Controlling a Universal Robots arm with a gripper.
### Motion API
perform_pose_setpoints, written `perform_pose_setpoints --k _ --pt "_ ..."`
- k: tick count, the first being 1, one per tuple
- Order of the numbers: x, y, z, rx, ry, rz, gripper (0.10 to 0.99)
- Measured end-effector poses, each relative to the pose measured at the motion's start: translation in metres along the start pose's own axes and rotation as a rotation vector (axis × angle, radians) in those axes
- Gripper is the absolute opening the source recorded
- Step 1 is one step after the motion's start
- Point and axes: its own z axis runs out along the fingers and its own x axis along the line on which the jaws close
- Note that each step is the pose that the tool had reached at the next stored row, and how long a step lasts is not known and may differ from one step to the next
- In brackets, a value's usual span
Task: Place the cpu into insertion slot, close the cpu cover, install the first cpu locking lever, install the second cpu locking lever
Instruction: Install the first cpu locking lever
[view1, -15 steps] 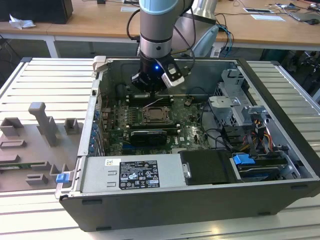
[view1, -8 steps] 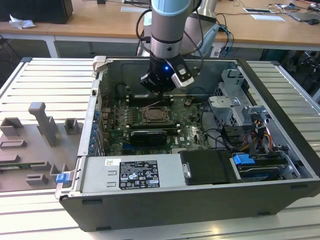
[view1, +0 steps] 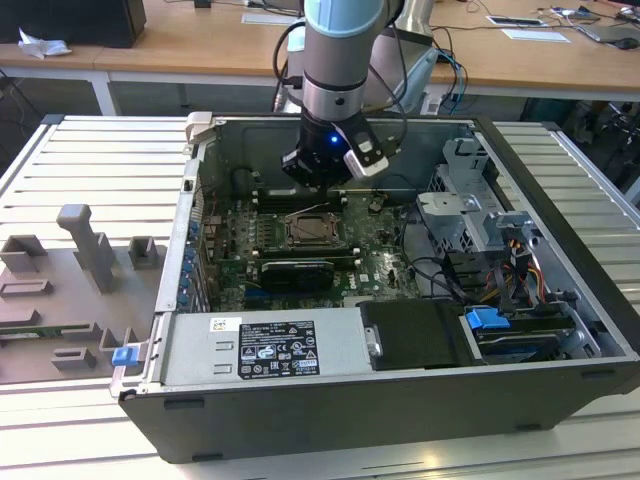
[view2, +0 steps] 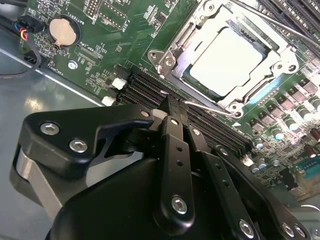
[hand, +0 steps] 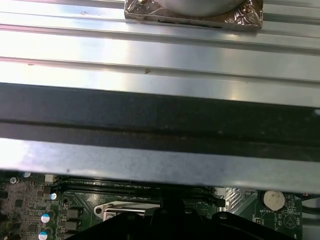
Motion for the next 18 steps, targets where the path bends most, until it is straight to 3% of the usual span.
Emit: perform_pose_setpoints --k 18 --pt "0.0017 -0.0034 0.0058 0.0 -0.0008 0.004 0.106"
